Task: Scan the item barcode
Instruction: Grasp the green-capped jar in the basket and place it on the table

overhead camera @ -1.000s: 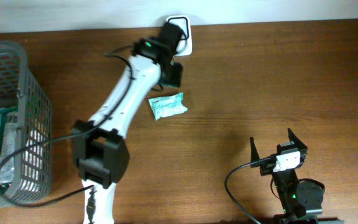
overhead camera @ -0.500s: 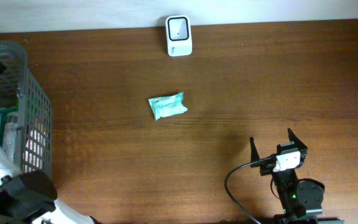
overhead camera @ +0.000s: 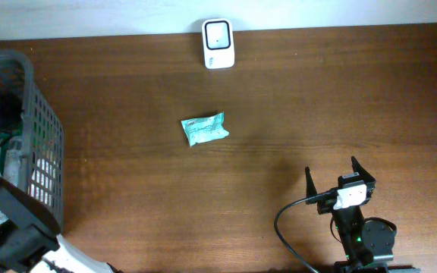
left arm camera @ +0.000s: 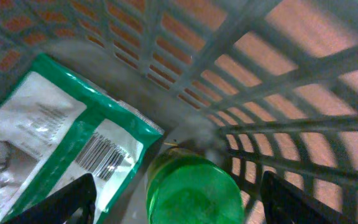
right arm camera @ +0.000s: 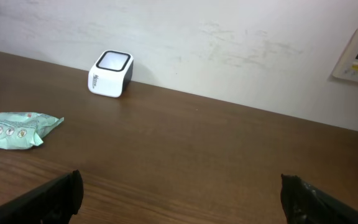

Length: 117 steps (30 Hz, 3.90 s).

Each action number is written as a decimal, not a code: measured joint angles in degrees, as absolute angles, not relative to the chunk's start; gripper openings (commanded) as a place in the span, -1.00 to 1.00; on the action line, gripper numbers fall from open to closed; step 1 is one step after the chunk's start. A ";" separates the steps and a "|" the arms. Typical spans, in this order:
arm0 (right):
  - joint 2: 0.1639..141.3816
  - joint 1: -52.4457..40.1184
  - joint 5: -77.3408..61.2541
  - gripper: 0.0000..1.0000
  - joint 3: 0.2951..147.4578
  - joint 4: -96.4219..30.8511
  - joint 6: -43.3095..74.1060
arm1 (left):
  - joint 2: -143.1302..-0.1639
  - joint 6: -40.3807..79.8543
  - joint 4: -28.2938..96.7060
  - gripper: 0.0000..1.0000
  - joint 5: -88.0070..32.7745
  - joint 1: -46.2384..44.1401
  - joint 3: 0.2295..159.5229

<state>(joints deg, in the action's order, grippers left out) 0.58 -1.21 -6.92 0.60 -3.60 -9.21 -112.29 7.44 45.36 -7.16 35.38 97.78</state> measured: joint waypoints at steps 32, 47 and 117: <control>0.58 -1.21 -6.92 0.97 0.60 -3.60 -9.23 | -120.75 1.02 62.11 -0.45 -11.57 34.13 115.02; 0.58 -1.21 -6.90 0.97 0.60 -3.60 -9.23 | -87.02 5.23 65.82 -0.64 -12.25 22.15 123.59; 0.58 -1.21 -6.92 0.97 0.60 -3.60 -9.21 | -114.52 -14.24 42.30 0.30 9.13 41.93 81.89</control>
<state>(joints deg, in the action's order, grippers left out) 0.58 -1.21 -6.92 0.60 -3.60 -9.21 -114.52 -14.24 42.30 9.13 41.93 81.89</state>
